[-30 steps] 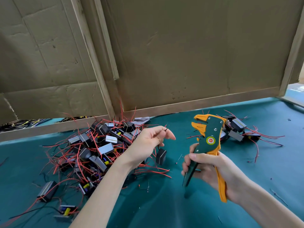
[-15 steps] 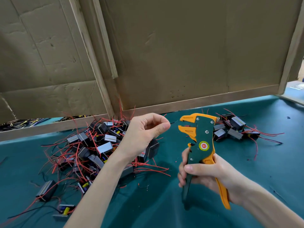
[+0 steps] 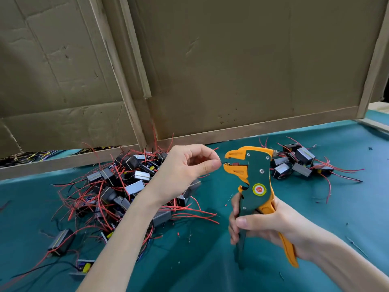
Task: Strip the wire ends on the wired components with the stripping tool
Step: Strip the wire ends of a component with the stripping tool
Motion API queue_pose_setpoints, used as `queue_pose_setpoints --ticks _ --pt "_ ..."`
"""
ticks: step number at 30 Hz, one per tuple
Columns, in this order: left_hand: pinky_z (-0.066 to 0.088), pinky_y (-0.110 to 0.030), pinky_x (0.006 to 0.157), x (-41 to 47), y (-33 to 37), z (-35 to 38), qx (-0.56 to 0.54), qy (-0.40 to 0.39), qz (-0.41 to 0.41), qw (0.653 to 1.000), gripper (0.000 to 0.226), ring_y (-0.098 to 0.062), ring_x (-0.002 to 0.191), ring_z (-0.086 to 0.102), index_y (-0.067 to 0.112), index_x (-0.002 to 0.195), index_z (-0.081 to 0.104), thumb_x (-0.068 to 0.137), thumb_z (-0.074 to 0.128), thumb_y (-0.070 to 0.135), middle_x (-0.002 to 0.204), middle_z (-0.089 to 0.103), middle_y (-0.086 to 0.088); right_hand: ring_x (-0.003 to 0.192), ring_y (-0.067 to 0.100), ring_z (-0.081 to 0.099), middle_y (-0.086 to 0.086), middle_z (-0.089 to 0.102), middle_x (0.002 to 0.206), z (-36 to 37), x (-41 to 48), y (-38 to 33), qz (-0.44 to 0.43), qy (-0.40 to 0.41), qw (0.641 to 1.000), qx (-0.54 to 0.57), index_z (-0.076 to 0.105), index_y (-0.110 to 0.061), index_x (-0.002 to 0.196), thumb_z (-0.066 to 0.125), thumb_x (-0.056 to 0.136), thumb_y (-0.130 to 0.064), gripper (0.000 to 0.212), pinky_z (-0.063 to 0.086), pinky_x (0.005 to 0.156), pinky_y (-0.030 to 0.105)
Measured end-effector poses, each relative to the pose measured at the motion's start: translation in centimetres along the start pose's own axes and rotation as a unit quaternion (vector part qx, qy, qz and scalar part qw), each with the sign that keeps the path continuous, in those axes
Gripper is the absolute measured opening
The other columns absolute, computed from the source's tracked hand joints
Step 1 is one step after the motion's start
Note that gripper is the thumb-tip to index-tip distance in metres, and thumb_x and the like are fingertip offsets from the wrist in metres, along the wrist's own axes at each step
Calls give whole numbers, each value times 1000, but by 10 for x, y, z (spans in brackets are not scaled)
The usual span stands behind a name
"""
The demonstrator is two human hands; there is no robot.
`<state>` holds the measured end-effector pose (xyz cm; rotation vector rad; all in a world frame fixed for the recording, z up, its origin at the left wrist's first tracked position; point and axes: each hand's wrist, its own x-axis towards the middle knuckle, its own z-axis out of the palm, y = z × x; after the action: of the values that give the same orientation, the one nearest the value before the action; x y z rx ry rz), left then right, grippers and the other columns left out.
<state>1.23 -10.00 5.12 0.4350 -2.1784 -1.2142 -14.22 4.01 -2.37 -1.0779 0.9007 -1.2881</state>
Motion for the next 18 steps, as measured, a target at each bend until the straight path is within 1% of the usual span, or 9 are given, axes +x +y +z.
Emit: queue_pose_setpoints --ticks 3,6,7,11,14,16,18 --pt "45 -13 66 0 0 -1 13 -8 -4 1000 10 -4 69 56 23 77 70 83 70 15 74 66 9 74 37 59 20 60 76 0 0 1 5 7 1000 -4 62 -8 88 79 72 -11 24 52 75 43" --pt "49 -15 70 -1 1 -3 14 -17 -11 1000 2 -1 71 59 26 76 71 77 70 28 74 68 11 71 36 60 19 62 73 0 -1 -1 11 9 999 -40 62 -11 83 80 72 -17 22 52 73 42" --pt "49 -15 70 -2 2 -4 17 -21 -15 1000 3 -1 71 60 26 76 71 76 70 29 74 69 11 70 35 61 19 62 72 0 -1 -2 13 6 998 -54 62 -11 82 80 72 -19 22 52 73 41" --pt "48 -14 68 -3 5 -8 28 -46 -26 998 5 -2 70 59 19 80 72 82 70 15 74 68 8 63 31 60 16 62 65 2 -2 -4 19 -4 996 -83 59 -9 75 79 74 -23 25 52 67 38" --pt "51 -17 71 -4 6 -11 30 -59 -30 997 4 -5 71 59 15 80 72 82 70 12 75 68 5 51 28 55 13 57 56 6 -2 -3 18 6 996 -81 56 -10 65 78 74 -24 28 51 58 35" --pt "51 -17 72 -4 5 -12 30 -63 -34 997 4 -4 71 60 14 80 72 82 71 11 75 68 6 39 24 47 12 48 47 12 0 2 16 45 996 -75 51 -11 59 81 69 -28 35 46 49 32" --pt "52 -22 75 -1 2 -10 42 -53 -42 997 6 -5 72 61 17 80 71 83 71 11 77 69 5 31 20 34 9 34 41 18 4 9 36 121 991 -36 43 -15 54 84 60 -32 45 37 40 28"
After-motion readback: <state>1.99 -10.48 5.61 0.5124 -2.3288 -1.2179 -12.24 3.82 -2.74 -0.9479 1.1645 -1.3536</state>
